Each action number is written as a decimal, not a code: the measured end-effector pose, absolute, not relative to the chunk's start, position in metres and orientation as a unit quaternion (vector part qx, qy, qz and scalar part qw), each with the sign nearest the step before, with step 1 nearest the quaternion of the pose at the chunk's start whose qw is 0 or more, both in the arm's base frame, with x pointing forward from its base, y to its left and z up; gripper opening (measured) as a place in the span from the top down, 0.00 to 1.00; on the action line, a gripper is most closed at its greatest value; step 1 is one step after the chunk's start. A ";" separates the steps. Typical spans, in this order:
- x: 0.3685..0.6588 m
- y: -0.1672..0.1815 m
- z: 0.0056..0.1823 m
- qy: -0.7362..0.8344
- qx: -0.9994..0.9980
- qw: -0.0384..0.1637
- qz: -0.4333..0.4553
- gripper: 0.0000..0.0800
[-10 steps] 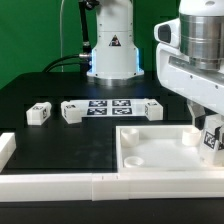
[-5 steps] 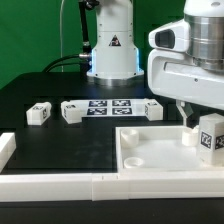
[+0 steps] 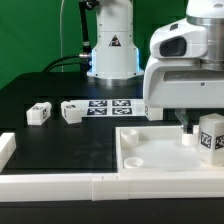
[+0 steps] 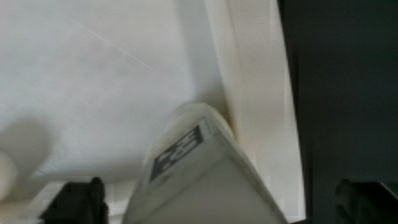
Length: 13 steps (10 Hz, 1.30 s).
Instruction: Assemble one leg
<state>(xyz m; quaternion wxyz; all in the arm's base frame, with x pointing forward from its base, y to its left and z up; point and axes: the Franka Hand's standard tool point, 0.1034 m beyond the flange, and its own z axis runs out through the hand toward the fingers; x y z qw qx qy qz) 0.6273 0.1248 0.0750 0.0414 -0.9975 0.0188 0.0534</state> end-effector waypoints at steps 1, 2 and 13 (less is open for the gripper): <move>0.628 0.125 0.076 -0.008 -0.998 0.042 0.052 0.19; 0.628 0.124 0.077 -0.079 -0.995 0.046 0.048 0.19; 0.630 0.121 0.075 0.094 -0.994 0.035 0.045 0.63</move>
Offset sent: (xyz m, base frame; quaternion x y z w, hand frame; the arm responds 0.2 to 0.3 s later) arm 0.0000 0.0000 0.0000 0.0000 0.0000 -0.0899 0.9960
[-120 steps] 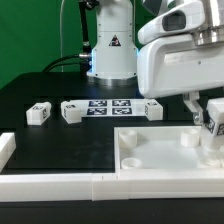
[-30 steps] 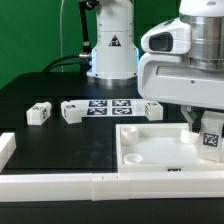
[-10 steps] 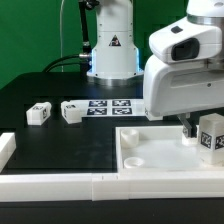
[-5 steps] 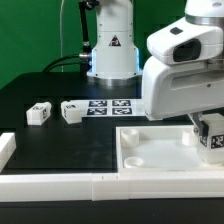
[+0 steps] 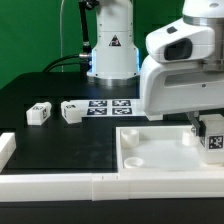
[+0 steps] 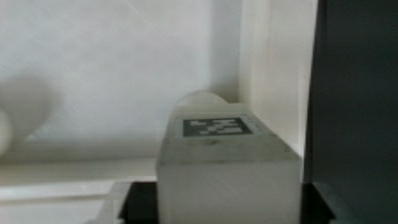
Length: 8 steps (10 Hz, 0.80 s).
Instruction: Assemble one leg
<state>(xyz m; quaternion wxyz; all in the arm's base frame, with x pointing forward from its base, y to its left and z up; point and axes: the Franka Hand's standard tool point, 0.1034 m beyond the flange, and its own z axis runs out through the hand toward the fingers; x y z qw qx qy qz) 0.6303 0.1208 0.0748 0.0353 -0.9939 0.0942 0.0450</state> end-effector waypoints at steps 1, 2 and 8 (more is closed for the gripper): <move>0.631 0.121 0.074 0.159 -0.986 0.032 0.046 0.63; 0.631 0.121 0.074 0.227 -0.972 0.028 0.047 0.63; 0.632 0.121 0.073 0.513 -0.857 0.010 0.050 0.63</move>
Offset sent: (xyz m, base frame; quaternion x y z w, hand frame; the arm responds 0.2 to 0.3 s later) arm 0.0047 -0.0038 -0.0053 -0.0290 0.0178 0.3560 0.9339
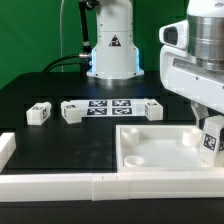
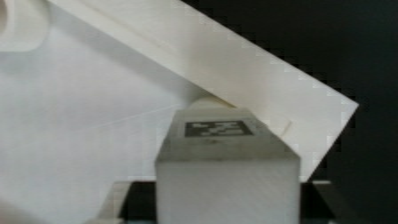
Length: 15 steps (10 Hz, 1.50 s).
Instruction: Assemble one leg
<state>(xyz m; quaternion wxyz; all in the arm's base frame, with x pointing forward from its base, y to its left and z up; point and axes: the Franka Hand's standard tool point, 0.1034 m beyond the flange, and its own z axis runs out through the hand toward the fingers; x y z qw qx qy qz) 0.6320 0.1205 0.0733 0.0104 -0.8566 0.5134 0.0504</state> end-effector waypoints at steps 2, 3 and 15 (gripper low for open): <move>0.632 0.122 0.073 0.563 -0.825 0.012 0.053 0.54; 0.632 0.122 0.073 0.542 -0.839 0.013 0.053 0.54; 0.630 0.123 0.073 -0.135 -0.990 0.036 0.029 0.19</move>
Offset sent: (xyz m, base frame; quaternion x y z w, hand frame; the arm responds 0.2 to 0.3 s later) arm 0.0000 0.0000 0.0000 0.0000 0.0000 0.0000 1.0000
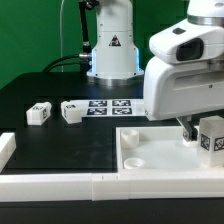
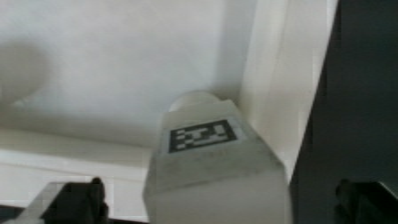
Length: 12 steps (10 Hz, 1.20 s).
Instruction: Assemble one leg
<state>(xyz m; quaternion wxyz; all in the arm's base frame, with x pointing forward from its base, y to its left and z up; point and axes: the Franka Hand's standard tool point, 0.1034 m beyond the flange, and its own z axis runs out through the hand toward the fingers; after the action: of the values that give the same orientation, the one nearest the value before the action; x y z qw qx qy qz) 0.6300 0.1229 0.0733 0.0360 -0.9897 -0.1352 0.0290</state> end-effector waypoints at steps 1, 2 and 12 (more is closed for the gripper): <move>0.630 0.123 0.073 -0.122 -0.991 0.036 0.029 0.22; 0.630 0.123 0.073 -0.122 -0.991 0.036 0.029 0.22; 0.630 0.121 0.072 0.275 -0.961 0.020 0.032 0.63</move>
Offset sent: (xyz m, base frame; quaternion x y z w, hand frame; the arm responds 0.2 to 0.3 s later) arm 0.0000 0.0000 0.0000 0.0000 0.0000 0.0000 1.0000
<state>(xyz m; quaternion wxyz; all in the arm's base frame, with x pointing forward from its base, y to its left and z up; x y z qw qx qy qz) 0.6302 0.1214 0.0718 0.0204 -0.9606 0.2752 0.0317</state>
